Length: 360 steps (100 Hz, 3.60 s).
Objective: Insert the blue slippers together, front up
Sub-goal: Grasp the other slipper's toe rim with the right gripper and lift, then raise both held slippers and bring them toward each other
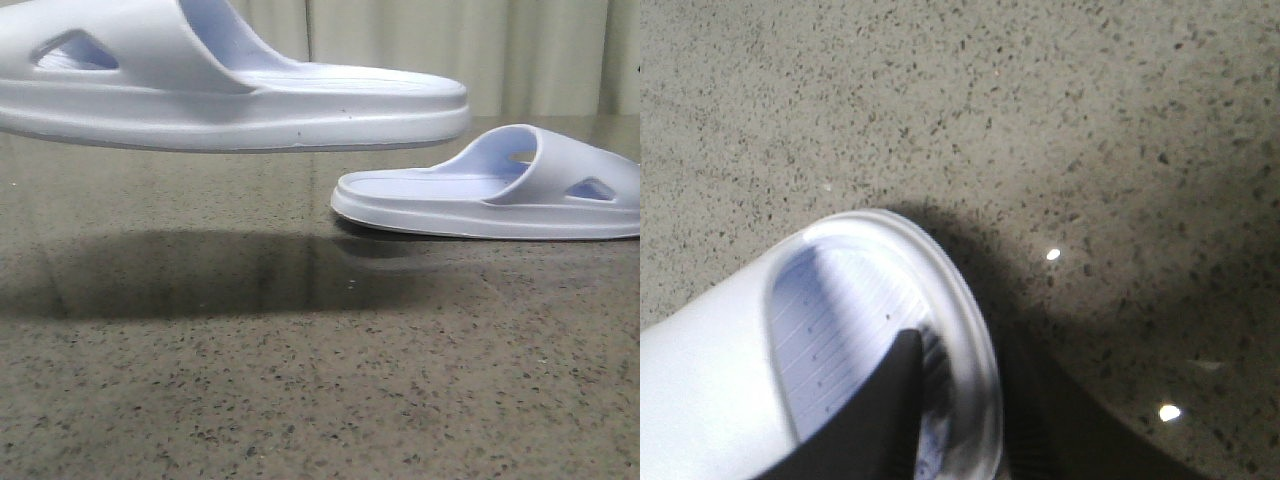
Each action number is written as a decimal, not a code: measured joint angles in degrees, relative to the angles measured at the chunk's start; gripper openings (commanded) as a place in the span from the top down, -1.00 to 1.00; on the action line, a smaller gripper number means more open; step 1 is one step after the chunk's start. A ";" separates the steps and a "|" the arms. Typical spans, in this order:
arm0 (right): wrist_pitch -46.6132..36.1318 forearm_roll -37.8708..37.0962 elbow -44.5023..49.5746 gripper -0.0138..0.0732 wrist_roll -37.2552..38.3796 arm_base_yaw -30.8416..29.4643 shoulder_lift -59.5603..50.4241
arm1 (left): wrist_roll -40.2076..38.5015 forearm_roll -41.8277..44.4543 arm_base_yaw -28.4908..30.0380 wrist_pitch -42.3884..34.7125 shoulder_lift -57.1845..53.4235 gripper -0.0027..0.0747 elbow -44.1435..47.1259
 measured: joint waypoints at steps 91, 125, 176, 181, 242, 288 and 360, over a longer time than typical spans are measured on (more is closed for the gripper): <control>-10.98 0.69 0.00 0.93 0.00 0.00 -16.61 | 0.00 -0.86 0.00 0.27 0.00 0.89 0.00; -4.09 3.06 0.10 0.93 0.10 0.00 -31.25 | 0.00 -1.36 0.00 0.27 0.00 0.89 0.00; 14.00 12.05 0.10 0.93 0.10 0.00 -35.04 | 0.00 -2.08 0.00 -0.25 0.00 0.89 0.00; 15.22 12.18 0.10 0.93 0.10 0.00 -35.04 | 0.00 -2.30 0.00 -0.25 0.00 0.89 0.00; 21.20 13.36 0.10 0.93 0.10 0.00 -35.04 | 2.38 -5.73 0.00 2.33 0.00 0.89 0.00; 22.97 19.20 0.20 0.93 -5.03 0.00 -35.04 | 2.88 -8.25 0.00 6.90 0.00 0.89 0.00; 24.05 25.77 0.22 0.93 -11.60 -0.31 -35.04 | 5.57 -10.58 0.00 11.21 0.00 0.89 0.00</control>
